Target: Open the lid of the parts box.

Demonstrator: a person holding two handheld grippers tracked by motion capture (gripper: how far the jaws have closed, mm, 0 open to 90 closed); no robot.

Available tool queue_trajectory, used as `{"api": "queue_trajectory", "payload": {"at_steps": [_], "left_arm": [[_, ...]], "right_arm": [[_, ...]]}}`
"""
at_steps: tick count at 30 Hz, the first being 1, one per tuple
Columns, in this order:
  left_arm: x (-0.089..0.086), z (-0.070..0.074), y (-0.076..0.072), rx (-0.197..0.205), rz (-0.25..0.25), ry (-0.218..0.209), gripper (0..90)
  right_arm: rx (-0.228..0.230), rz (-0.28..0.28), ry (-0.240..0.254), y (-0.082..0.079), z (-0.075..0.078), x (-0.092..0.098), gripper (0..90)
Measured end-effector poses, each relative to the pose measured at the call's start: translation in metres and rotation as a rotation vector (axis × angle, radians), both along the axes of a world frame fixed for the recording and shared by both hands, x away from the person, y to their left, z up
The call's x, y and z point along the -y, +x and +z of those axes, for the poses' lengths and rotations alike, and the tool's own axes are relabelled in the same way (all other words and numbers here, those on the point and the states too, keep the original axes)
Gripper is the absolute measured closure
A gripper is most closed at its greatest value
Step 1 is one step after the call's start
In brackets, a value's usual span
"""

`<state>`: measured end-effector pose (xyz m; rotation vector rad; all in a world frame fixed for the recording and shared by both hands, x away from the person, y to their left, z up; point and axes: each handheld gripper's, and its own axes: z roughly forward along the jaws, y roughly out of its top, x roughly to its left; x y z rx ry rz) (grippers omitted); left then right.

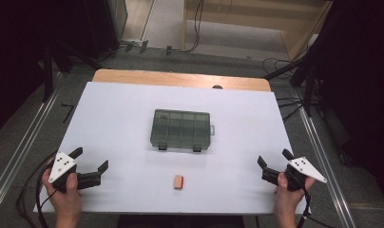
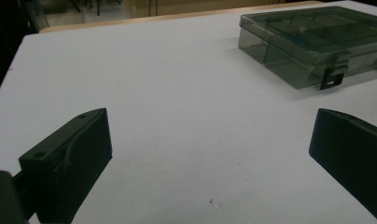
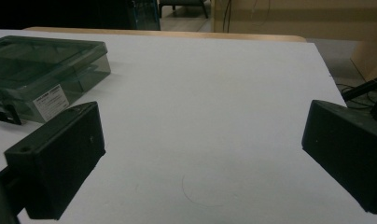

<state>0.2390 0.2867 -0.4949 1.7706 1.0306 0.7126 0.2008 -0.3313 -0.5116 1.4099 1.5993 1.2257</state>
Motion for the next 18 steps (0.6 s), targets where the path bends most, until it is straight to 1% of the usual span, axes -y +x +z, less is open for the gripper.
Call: {"api": "queue_trajectory", "payload": {"at_steps": [2, 3, 7, 11, 12, 14, 15, 16, 18], "left_arm": [[0.003, 0.001, 0.000, 0.003, -0.005, 0.024, 0.0], [0.004, 0.002, 0.000, 0.004, -0.006, 0.022, 0.0], [0.007, 0.003, -0.001, 0.012, -0.013, 0.018, 0.0], [0.011, 0.004, 0.000, 0.011, -0.023, 0.017, 0.0], [0.014, 0.005, 0.000, 0.014, -0.038, 0.010, 0.0], [0.016, 0.005, 0.000, 0.013, -0.047, 0.005, 0.0], [0.018, 0.006, 0.000, 0.016, -0.057, -0.009, 0.0], [0.020, 0.007, -0.001, 0.022, -0.082, -0.035, 0.0], [0.023, 0.008, -0.002, 0.023, -0.096, -0.029, 0.0]], "right_arm": [[0.000, 0.004, 0.005, 0.000, 0.000, 0.001, 0.0], [-0.003, 0.005, 0.010, 0.000, 0.000, 0.000, 0.0], [0.015, 0.016, -0.010, -0.001, 0.001, -0.001, 0.0], [0.026, 0.034, -0.018, -0.003, 0.003, -0.002, 0.0], [0.025, 0.035, -0.012, -0.003, 0.004, -0.003, 0.0], [0.031, 0.038, -0.014, -0.002, 0.004, -0.003, 0.0], [0.030, 0.040, -0.014, -0.002, 0.005, -0.004, 0.0], [0.037, 0.047, -0.015, -0.001, 0.006, -0.006, 0.0], [0.038, 0.053, -0.013, 0.000, 0.009, -0.008, 0.0]]}}
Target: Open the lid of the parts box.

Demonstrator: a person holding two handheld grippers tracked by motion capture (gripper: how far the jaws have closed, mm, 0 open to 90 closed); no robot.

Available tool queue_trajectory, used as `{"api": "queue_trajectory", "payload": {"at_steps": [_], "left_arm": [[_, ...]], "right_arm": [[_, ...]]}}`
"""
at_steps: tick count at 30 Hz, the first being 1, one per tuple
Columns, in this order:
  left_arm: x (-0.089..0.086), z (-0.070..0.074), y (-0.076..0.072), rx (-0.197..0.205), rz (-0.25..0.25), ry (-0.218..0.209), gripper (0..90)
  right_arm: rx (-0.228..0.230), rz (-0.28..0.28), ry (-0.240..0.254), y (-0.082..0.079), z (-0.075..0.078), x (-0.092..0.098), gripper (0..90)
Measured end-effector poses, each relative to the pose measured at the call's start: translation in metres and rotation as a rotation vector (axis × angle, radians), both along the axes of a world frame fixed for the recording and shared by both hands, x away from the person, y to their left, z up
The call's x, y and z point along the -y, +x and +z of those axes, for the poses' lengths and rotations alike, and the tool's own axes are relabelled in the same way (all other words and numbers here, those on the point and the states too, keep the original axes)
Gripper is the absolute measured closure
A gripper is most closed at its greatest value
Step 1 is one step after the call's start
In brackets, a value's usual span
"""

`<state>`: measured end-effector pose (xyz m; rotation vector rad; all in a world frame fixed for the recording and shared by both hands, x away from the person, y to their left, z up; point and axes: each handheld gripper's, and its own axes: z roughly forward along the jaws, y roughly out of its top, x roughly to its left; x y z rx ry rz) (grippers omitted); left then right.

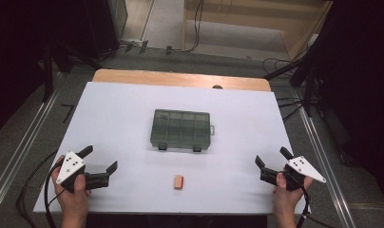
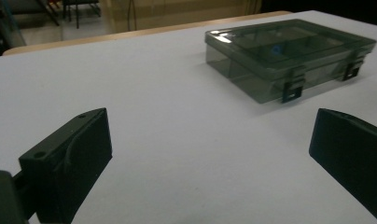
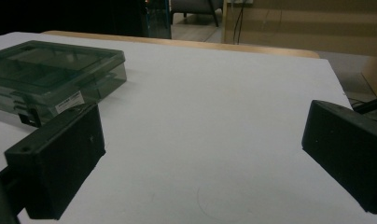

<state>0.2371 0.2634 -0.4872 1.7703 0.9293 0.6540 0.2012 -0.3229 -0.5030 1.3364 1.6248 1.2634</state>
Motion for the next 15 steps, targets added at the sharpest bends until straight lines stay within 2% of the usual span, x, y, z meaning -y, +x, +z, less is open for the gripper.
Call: {"api": "queue_trajectory", "payload": {"at_steps": [1, 5, 8, 11, 15], "left_arm": [[0.002, 0.001, 0.000, 0.001, 0.003, 0.009, 0.0], [0.008, 0.006, -0.001, 0.007, -0.013, -0.007, 0.0], [0.013, 0.007, -0.001, 0.007, -0.017, -0.010, 0.0], [0.021, 0.008, 0.002, -0.004, -0.033, -0.003, 0.0], [0.031, 0.013, 0.005, -0.007, -0.041, 0.005, 0.0]], "right_arm": [[0.003, 0.008, 0.001, 0.001, 0.001, -0.001, 0.0], [0.005, 0.027, 0.027, 0.005, 0.007, -0.008, 0.0], [0.014, 0.046, 0.023, 0.005, 0.012, -0.013, 0.0], [0.014, 0.074, -0.003, 0.004, 0.018, -0.022, 0.0], [0.009, 0.103, 0.003, 0.006, 0.025, -0.027, 0.0]]}}
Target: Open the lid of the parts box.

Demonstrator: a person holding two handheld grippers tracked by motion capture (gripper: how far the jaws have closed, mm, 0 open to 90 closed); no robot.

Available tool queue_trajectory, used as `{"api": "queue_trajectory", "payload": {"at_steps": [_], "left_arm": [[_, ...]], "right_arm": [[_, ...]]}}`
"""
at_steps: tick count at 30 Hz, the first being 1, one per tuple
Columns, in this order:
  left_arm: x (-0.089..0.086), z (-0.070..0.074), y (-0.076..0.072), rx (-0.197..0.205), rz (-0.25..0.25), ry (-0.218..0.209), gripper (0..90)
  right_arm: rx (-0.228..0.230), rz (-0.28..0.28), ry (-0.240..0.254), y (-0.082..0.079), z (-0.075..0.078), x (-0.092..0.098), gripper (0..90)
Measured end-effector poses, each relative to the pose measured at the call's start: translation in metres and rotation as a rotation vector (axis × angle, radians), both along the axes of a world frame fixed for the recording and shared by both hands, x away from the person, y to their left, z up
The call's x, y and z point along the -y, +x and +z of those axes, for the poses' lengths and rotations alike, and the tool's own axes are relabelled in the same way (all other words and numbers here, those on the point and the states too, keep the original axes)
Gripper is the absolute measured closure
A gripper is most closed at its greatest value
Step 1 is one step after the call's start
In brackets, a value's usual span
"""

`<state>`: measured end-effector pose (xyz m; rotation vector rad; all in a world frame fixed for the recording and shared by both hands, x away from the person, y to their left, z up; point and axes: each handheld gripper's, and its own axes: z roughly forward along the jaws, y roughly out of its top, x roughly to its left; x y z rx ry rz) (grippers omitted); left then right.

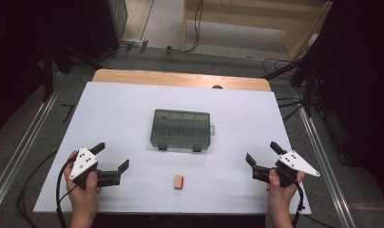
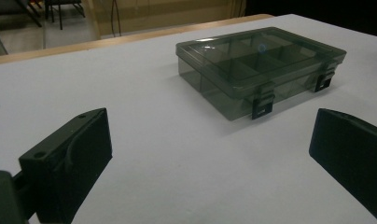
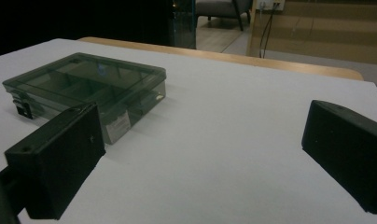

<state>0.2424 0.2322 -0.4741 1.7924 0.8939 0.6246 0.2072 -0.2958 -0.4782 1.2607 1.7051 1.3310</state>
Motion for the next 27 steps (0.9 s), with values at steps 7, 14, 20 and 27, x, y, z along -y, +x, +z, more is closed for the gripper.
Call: {"api": "queue_trajectory", "payload": {"at_steps": [7, 14, 20, 27], "left_arm": [[0.008, 0.006, 0.008, -0.013, -0.032, 0.002, 0.0], [0.019, 0.008, 0.018, -0.024, -0.053, -0.004, 0.0], [0.030, 0.010, 0.027, -0.026, -0.073, -0.009, 0.0], [0.041, 0.013, 0.035, -0.019, -0.096, -0.009, 0.0]], "right_arm": [[0.007, 0.026, -0.008, 0.009, 0.011, -0.008, 0.0], [0.023, 0.054, -0.019, 0.017, 0.021, -0.018, 0.0], [0.032, 0.073, -0.016, 0.025, 0.028, -0.025, 0.0], [0.041, 0.084, -0.013, 0.033, 0.032, -0.029, 0.0]]}}
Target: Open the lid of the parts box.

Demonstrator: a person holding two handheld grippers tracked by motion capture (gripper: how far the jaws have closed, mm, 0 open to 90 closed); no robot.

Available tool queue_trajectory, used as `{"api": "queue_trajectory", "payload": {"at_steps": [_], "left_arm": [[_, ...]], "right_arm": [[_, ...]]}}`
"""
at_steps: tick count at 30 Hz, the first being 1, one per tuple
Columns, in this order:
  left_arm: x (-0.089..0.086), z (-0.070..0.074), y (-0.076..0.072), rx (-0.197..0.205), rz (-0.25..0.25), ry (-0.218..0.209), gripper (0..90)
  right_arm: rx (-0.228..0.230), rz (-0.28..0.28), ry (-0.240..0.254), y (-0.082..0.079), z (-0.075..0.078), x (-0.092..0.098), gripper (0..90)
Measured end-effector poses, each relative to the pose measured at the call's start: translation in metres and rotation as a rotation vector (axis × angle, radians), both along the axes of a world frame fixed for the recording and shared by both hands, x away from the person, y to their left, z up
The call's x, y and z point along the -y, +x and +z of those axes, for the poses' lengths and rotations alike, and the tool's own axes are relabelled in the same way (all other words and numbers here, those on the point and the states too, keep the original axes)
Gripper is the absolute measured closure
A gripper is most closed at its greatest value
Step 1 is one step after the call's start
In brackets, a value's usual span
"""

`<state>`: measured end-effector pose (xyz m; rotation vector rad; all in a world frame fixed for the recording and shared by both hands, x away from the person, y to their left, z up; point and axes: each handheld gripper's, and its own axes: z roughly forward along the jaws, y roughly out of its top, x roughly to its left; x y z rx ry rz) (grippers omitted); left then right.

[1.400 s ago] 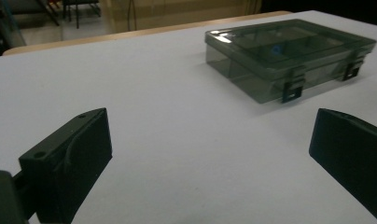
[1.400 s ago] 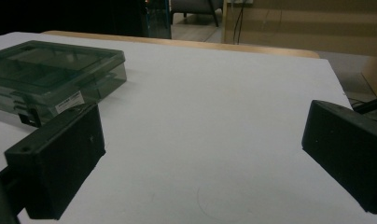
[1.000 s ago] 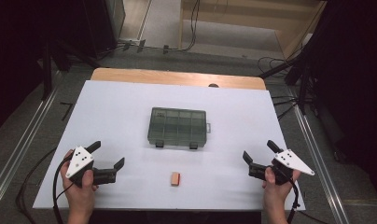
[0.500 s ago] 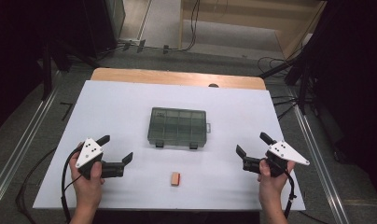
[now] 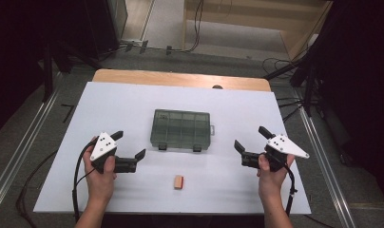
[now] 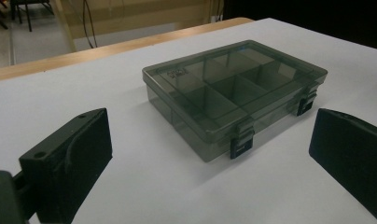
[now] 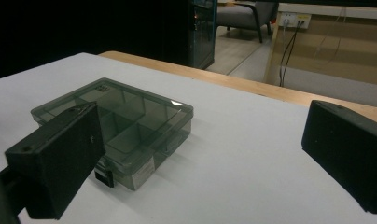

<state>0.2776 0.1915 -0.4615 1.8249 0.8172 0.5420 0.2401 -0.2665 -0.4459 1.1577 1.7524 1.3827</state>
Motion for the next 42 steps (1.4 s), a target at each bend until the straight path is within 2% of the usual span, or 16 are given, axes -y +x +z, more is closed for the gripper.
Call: {"api": "queue_trajectory", "payload": {"at_steps": [14, 19, 20, 21, 22, 26, 27, 28, 30, 31, 32, 33, 34, 37, 41, 42], "left_arm": [[0.012, 0.001, 0.017, -0.010, -0.009, -0.035, 0.0], [0.017, 0.001, 0.022, -0.014, -0.002, -0.020, 0.0], [0.018, 0.001, 0.023, -0.014, 0.015, -0.017, 2.1], [0.022, 0.001, 0.026, -0.016, 0.039, -0.012, 11.6], [0.023, 0.000, 0.027, -0.021, 0.031, -0.012, 13.7], [0.026, -0.005, 0.030, -0.052, -0.001, -0.009, 13.8], [0.026, -0.005, 0.030, -0.052, -0.001, -0.009, 13.8], [0.027, -0.007, 0.030, -0.063, -0.005, -0.014, 14.3], [0.027, -0.008, 0.031, -0.070, -0.006, -0.021, 20.3], [0.026, -0.010, 0.031, -0.082, -0.001, -0.029, 20.3], [0.025, -0.011, 0.032, -0.095, -0.001, -0.032, 25.0], [0.025, -0.014, 0.033, -0.110, -0.004, -0.042, 28.9], [0.022, -0.018, 0.035, -0.136, -0.007, -0.050, 38.8], [0.020, -0.023, 0.037, -0.179, -0.010, -0.032, 55.3], [0.016, -0.027, 0.038, -0.220, -0.036, -0.006, 77.0], [0.016, -0.027, 0.038, -0.220, -0.036, -0.006, 81.8]], "right_arm": [[-0.006, 0.058, 0.004, 0.017, 0.004, -0.015, 3.0], [-0.015, 0.086, 0.003, 0.022, 0.005, -0.021, 5.8], [-0.019, 0.100, 0.005, 0.024, 0.005, -0.023, 8.7], [-0.053, 0.144, 0.017, 0.029, 0.004, -0.027, 13.3], [-0.071, 0.166, 0.021, 0.031, 0.003, -0.030, 13.9], [-0.114, 0.222, 0.025, 0.035, -0.003, -0.039, 31.0], [-0.114, 0.222, 0.025, 0.035, -0.003, -0.039, 31.0], [-0.152, 0.268, 0.026, 0.038, -0.008, -0.041, 38.4], [-0.169, 0.278, 0.020, 0.039, -0.010, -0.043, 38.7], [-0.185, 0.290, 0.029, 0.040, -0.012, -0.044, 43.5], [-0.198, 0.312, 0.057, 0.040, -0.015, -0.044, 54.7], [-0.205, 0.320, 0.068, 0.040, -0.017, -0.045, 57.7], [-0.239, 0.318, 0.045, 0.041, -0.022, -0.047, 66.6], [-0.266, 0.308, -0.024, 0.042, -0.028, -0.050, 75.3], [-0.307, 0.314, -0.022, 0.044, -0.037, -0.046, 88.2], [-0.307, 0.314, -0.022, 0.044, -0.037, -0.046, 88.2]]}}
